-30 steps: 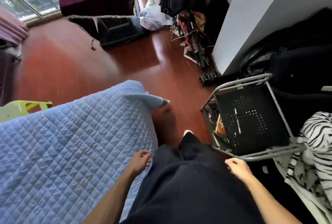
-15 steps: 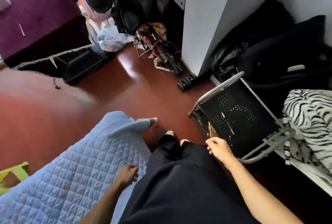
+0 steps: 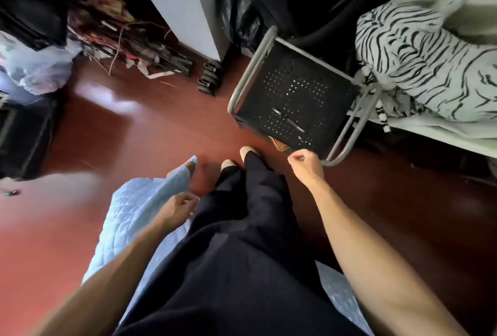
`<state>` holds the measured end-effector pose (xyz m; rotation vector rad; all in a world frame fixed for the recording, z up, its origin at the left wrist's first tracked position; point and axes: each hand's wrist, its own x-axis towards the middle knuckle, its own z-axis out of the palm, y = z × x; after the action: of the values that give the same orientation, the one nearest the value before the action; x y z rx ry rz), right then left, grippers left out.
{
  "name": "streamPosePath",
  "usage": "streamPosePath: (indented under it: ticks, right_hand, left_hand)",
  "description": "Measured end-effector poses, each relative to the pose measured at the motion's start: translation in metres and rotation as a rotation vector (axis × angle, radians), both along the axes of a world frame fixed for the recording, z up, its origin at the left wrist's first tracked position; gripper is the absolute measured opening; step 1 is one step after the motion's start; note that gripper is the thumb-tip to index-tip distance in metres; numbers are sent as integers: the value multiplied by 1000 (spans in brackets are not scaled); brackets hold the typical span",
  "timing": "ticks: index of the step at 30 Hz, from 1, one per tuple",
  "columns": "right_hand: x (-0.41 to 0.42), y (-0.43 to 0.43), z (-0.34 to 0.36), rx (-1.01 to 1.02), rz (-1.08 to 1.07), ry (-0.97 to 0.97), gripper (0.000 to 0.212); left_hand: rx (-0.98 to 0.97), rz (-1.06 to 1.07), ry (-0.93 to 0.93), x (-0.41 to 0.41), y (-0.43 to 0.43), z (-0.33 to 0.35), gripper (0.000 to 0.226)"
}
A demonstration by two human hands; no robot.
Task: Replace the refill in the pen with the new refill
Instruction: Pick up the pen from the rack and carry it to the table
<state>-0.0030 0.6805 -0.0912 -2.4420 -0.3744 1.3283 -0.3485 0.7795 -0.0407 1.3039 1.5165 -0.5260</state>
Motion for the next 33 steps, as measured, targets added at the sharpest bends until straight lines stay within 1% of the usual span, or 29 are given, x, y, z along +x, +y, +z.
streamPosePath:
  ticks: [2,6,8,12,14,18,27,33]
  right_hand:
    - [10,12,-14,3,-13,-29,15]
    - [33,39,-49,12,-8,-108,17]
    - [43,56,-69,7,27,-145,19]
    - [57,84,-103,11,124,-227,25]
    - [62,95,-113,7,152,-241,31]
    - [65,109,-125,-24,190,-229,37]
    - [69,119,-137,-80,188,-217,28]
    - [72,117,-130,-89,190,-212,24]
  left_hand:
    - [-12,-63,30,16,12,-6,22]
    - [-26,-54,33,47,29,-30,18]
    - [-37,-13,37,61,37,-45,15]
    - [-59,-7,23,88,55,-75,21]
    - [-74,7,24,99,61,-87,18]
    - [-91,19,22,114,67,-104,16]
    - [-131,30,-4,120,70,-118,18]
    - [-95,44,5,114,72,-105,18]
